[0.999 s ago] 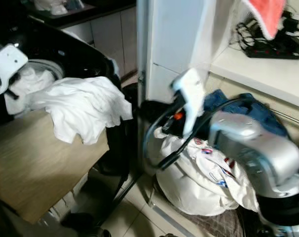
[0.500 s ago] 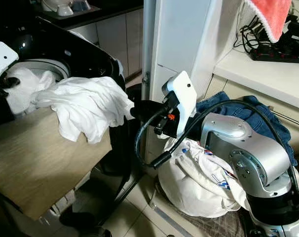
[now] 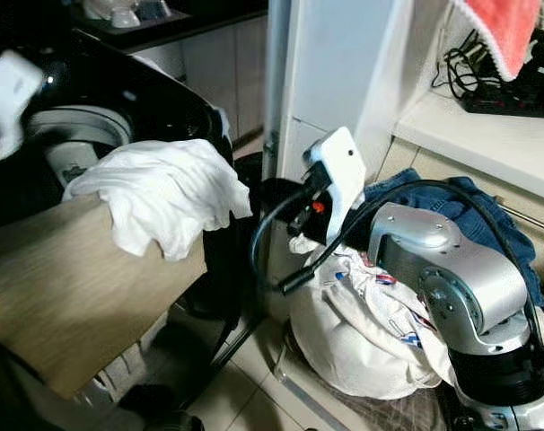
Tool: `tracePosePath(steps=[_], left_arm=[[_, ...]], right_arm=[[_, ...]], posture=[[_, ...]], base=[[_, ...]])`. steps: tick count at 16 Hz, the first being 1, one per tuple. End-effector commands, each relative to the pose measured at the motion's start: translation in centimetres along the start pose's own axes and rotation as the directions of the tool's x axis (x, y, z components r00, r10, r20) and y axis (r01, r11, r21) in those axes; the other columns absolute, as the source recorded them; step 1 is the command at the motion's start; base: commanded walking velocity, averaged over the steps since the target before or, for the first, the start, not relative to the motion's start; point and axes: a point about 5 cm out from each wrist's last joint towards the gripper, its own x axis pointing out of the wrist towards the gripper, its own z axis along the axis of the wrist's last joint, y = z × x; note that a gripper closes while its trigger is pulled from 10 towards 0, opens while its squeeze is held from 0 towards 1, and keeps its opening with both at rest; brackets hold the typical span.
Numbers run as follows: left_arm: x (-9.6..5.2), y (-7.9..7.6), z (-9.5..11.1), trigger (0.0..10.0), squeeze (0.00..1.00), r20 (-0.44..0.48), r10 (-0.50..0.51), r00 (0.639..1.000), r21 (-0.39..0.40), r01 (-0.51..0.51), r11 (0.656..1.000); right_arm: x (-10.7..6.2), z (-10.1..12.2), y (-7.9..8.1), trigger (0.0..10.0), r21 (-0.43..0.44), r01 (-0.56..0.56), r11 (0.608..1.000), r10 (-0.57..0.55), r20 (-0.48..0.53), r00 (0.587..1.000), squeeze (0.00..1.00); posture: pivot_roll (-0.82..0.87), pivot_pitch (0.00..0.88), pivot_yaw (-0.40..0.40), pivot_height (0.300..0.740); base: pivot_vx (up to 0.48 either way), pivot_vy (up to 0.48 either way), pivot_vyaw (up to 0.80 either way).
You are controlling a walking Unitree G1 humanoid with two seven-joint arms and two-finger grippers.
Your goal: Clothes washing
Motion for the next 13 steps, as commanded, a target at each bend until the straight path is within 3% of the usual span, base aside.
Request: tracePosePath(steps=[1, 2, 3, 4, 6, 9, 10, 13], left_arm=[[0.1, -1.4, 2.2, 10.0, 0.20, 0.159, -0.095, 0.983, -0.034, 0.101, 0.994], [0.1, -2.3, 2.8, 10.0, 0.00, 0.220, -0.144, 0.965, -0.042, 0.157, 0.987], [0.2, -4.5, 3.1, 10.0, 0.00, 0.281, -0.269, 0.921, -0.021, 0.286, 0.958], [0.3, -6.9, 2.5, 10.0, 0.00, 0.264, -0.384, 0.885, 0.000, 0.398, 0.918], [0.6, -9.5, 1.2, 10.0, 0.00, 0.209, -0.453, 0.866, -0.026, 0.468, 0.883], [0.7, -10.5, 0.4, 10.0, 0.00, 0.174, -0.462, 0.870, -0.030, 0.473, 0.880], [0.7, -11.3, -0.4, 10.0, 0.00, 0.119, -0.470, 0.875, -0.003, 0.473, 0.881], [0.9, -11.0, -1.6, 10.0, 0.00, 0.018, -0.399, 0.917, 0.102, 0.396, 0.913]], right_arm=[[-0.3, 0.4, -1.0, 10.0, -0.005, 0.071, 0.997, -0.071, 0.020, 0.997, 0.00], [-0.4, 0.3, -1.2, 10.0, -0.001, 0.085, 0.996, -0.085, 0.013, 0.996, 0.00], [-0.7, 0.0, -1.3, 10.0, 0.004, 0.096, 0.995, -0.096, 0.002, 0.995, 0.00], [-0.9, -0.2, -1.1, 10.0, 0.008, 0.092, 0.996, -0.092, -0.002, 0.996, 0.00], [-1.1, -0.3, -0.6, 10.0, 0.009, 0.076, 0.997, -0.076, -0.009, 0.997, 0.00], [-1.2, -0.4, -0.5, 10.0, 0.008, 0.068, 0.998, -0.068, -0.014, 0.998, 0.00], [-1.2, -0.4, -0.3, 10.0, 0.006, 0.053, 0.999, -0.053, -0.019, 0.998, 0.00], [-1.2, -0.5, 0.1, 10.0, -0.007, 0.030, 1.000, -0.030, -0.034, 0.999, 0.00]], posture=[[-0.07, 0.000, 0.006, 0.740], [-0.07, 0.000, 0.006, 0.740], [-0.07, 0.000, 0.009, 0.740], [-0.08, 0.000, 0.014, 0.740], [-0.09, 0.000, 0.019, 0.740], [-0.09, 0.000, 0.020, 0.740], [-0.09, 0.000, 0.020, 0.740], [-0.09, 0.000, 0.013, 0.740]], base=[[0.000, 0.000, 0.00], [0.000, 0.000, 0.00], [0.000, 0.000, 0.00], [0.000, 0.000, 0.00], [0.000, 0.000, 0.00], [0.000, 0.000, 0.00], [0.000, 0.000, 0.00], [0.000, 0.000, 0.00]])
